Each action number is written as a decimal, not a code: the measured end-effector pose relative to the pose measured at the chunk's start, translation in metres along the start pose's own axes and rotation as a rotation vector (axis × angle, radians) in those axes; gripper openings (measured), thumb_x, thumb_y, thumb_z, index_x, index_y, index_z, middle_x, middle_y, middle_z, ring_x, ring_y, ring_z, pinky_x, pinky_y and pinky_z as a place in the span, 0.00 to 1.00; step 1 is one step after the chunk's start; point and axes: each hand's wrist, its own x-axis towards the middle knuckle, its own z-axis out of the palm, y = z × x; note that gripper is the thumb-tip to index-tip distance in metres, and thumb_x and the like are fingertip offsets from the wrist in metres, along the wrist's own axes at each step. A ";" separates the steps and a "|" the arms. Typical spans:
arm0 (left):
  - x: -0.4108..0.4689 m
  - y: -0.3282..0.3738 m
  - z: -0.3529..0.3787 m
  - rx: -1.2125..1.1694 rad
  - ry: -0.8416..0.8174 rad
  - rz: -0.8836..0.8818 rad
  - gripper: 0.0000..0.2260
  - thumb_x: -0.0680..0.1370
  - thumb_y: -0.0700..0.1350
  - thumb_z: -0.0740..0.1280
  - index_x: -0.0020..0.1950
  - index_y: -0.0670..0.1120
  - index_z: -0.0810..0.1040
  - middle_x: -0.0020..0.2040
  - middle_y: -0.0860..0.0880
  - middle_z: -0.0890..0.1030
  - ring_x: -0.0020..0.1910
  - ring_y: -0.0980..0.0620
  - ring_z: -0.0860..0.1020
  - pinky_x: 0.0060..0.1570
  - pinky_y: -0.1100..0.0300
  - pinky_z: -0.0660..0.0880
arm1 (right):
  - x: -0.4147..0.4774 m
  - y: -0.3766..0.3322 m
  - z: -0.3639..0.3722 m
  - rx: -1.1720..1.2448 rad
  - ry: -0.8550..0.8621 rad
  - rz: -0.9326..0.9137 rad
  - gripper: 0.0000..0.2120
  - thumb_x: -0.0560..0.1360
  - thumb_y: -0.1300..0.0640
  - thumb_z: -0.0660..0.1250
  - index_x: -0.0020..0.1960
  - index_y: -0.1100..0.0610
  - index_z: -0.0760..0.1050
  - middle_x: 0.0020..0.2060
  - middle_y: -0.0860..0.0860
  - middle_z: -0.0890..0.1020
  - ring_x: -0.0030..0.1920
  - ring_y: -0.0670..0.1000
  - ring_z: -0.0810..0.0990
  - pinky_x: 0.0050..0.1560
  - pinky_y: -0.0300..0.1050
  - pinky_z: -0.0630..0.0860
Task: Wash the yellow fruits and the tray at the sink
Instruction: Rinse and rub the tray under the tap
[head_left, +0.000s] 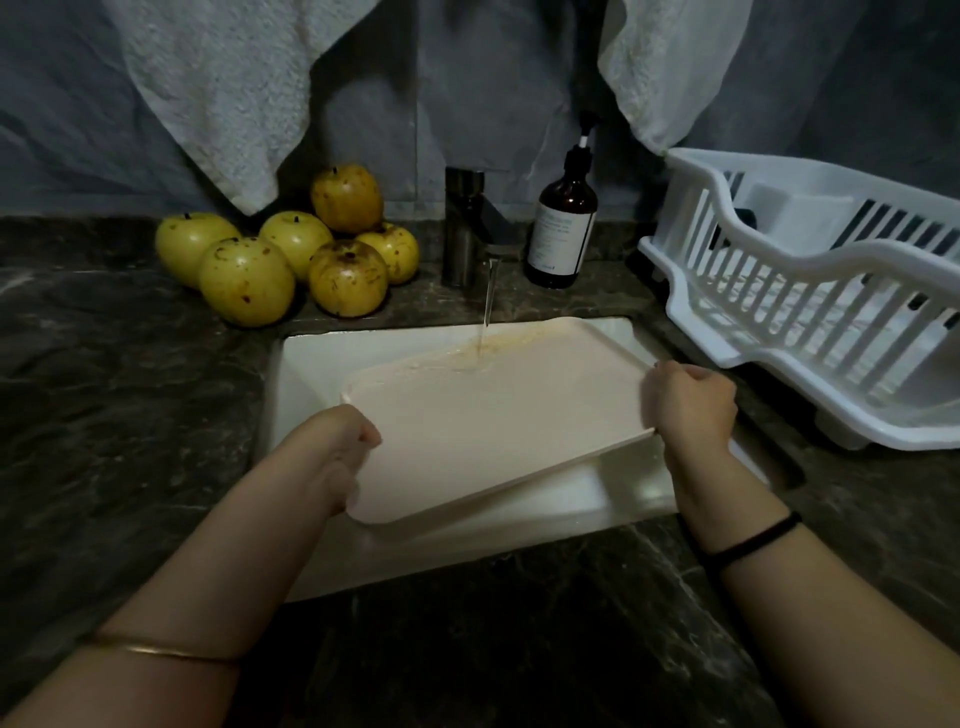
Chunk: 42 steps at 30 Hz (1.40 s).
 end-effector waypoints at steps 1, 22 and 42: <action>-0.001 -0.001 0.000 -0.003 0.000 -0.006 0.07 0.78 0.34 0.56 0.51 0.39 0.71 0.55 0.40 0.70 0.47 0.42 0.70 0.62 0.52 0.64 | 0.000 0.001 0.001 0.002 0.012 -0.005 0.09 0.71 0.54 0.62 0.33 0.52 0.76 0.40 0.53 0.80 0.47 0.59 0.79 0.53 0.53 0.77; 0.001 0.005 -0.001 -0.327 0.283 0.394 0.21 0.74 0.31 0.55 0.63 0.46 0.74 0.49 0.43 0.79 0.40 0.46 0.75 0.39 0.58 0.69 | 0.006 0.013 0.015 -0.628 -0.454 -0.017 0.17 0.72 0.59 0.65 0.60 0.60 0.68 0.55 0.58 0.74 0.57 0.61 0.76 0.58 0.58 0.76; 0.003 0.006 -0.002 -0.155 0.193 0.197 0.20 0.73 0.43 0.63 0.65 0.40 0.73 0.57 0.41 0.74 0.51 0.42 0.70 0.50 0.50 0.63 | 0.019 0.021 0.015 -0.791 -0.363 -0.050 0.23 0.78 0.45 0.59 0.62 0.62 0.73 0.59 0.59 0.77 0.58 0.62 0.76 0.56 0.50 0.73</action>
